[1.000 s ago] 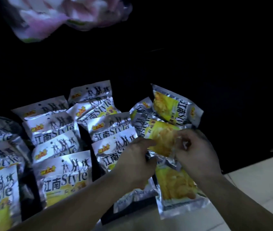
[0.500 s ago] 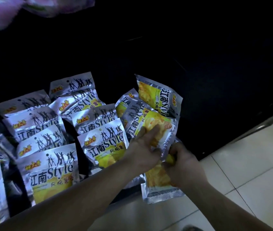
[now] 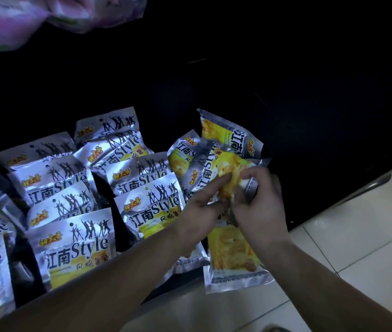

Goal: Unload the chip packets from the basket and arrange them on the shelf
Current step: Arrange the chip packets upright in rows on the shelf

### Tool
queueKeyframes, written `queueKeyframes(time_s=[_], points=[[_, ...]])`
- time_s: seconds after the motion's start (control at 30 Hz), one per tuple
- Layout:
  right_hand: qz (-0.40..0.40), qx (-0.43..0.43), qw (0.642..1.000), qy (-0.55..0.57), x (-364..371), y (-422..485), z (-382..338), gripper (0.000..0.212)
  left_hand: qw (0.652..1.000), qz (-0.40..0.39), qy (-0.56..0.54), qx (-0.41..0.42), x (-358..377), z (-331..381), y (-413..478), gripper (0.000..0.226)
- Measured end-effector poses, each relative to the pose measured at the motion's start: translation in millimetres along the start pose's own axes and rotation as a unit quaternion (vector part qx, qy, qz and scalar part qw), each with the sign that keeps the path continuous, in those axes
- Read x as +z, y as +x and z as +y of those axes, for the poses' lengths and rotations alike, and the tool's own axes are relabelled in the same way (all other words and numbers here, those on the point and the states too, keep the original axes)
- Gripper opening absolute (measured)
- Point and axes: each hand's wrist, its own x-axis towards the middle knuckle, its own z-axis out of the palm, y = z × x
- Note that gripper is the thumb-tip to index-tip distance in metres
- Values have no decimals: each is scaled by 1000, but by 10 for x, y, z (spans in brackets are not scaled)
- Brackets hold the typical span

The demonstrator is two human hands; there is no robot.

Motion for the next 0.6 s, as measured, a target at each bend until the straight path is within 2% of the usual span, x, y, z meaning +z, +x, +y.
queueKeyframes(time_s=[0.1, 0.17, 0.23, 0.3, 0.37, 0.43, 0.47, 0.53, 0.6], points=[[-11, -19, 1000, -6, -84, 49, -113, 50, 1000, 5, -31, 1, -61, 95, -74, 60], [-7, -17, 1000, 11, -174, 32, -210, 61, 1000, 25, -2, 13, -88, 185, -167, 49], [8, -23, 999, 23, -284, -15, -350, 63, 994, 76, 63, 43, -126, 273, -284, 42], [22, -39, 999, 27, -397, -80, -522, 61, 988, 106, 100, 48, -183, 408, -419, 50], [21, -52, 997, 47, -463, -188, -704, 61, 997, 65, 33, -14, -263, 567, -548, 57], [-3, -59, 994, 96, -489, -347, -868, 64, 991, 16, -114, -63, -315, 743, -686, 60], [-20, -53, 991, 120, -490, -437, -935, 65, 984, 7, -170, -60, -330, 813, -752, 61], [-52, -28, 990, 130, -449, -607, -1002, 65, 979, 41, -197, -27, -380, 850, -851, 63], [-111, 18, 987, 119, -403, -755, -1001, 63, 979, 119, -164, -5, -444, 834, -944, 63]])
